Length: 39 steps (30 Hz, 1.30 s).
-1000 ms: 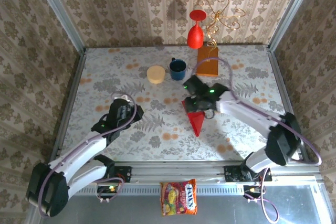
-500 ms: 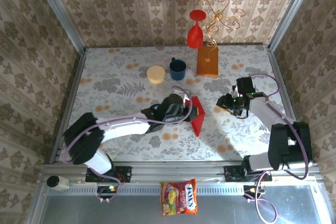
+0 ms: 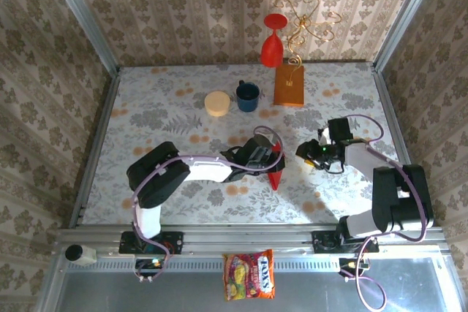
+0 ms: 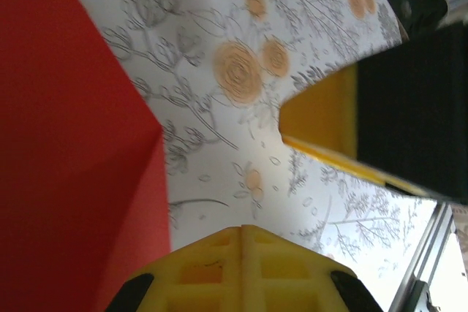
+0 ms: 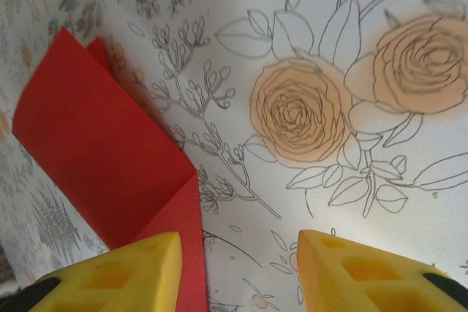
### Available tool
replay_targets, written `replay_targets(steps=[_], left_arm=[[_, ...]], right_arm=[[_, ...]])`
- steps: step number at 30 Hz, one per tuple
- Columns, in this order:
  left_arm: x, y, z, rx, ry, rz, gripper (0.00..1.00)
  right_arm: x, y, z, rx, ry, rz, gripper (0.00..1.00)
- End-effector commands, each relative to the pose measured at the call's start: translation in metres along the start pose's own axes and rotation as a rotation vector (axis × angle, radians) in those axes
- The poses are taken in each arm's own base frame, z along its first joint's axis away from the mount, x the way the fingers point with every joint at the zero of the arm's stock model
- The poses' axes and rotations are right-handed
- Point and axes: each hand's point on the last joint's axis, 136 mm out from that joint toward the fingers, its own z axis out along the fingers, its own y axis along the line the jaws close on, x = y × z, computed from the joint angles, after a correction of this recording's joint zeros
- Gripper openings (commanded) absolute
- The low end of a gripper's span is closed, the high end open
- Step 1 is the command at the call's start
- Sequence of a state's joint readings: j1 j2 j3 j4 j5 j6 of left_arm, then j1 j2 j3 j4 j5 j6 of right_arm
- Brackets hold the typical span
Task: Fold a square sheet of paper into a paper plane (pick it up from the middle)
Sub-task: Fold the wing for the fifth time at the center of the table.
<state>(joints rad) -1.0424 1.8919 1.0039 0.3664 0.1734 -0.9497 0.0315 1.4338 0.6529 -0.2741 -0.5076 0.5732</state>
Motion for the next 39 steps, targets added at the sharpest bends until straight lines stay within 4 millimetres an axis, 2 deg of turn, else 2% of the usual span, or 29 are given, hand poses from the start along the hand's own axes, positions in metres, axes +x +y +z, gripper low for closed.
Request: replay_targets(steps=[1,8,13,17,27,33,36,39], left_arm=[[-0.01,0.014,0.004,0.008,0.0,-0.017,0.0],[-0.002,0.05,0.009,-0.016,0.069,-0.037,0.0],[0.005,0.067,0.007,-0.04,0.087,-0.038,0.0],[0.008,0.076,0.001,-0.045,0.111,-0.013,0.0],[0.009,0.082,-0.03,0.032,0.195,0.104,0.0],[0.003,0.076,-0.034,0.133,0.193,0.137,0.0],[-0.006,0.08,-0.036,0.131,0.161,0.119,0.0],[-0.02,0.075,-0.041,0.136,0.105,0.088,0.0]], right_arm=[[0.008,0.014,0.009,-0.06,0.043,-0.029,0.45],[0.018,0.024,0.02,-0.067,0.071,-0.059,0.45],[0.019,0.023,0.028,-0.067,0.086,-0.052,0.44],[0.025,0.031,0.034,-0.099,0.116,-0.066,0.45],[0.045,0.053,0.048,-0.163,0.174,-0.105,0.45],[0.05,0.066,0.055,-0.21,0.194,-0.112,0.45],[0.053,0.073,0.057,-0.223,0.196,-0.123,0.39],[0.058,0.08,0.06,-0.223,0.202,-0.133,0.32]])
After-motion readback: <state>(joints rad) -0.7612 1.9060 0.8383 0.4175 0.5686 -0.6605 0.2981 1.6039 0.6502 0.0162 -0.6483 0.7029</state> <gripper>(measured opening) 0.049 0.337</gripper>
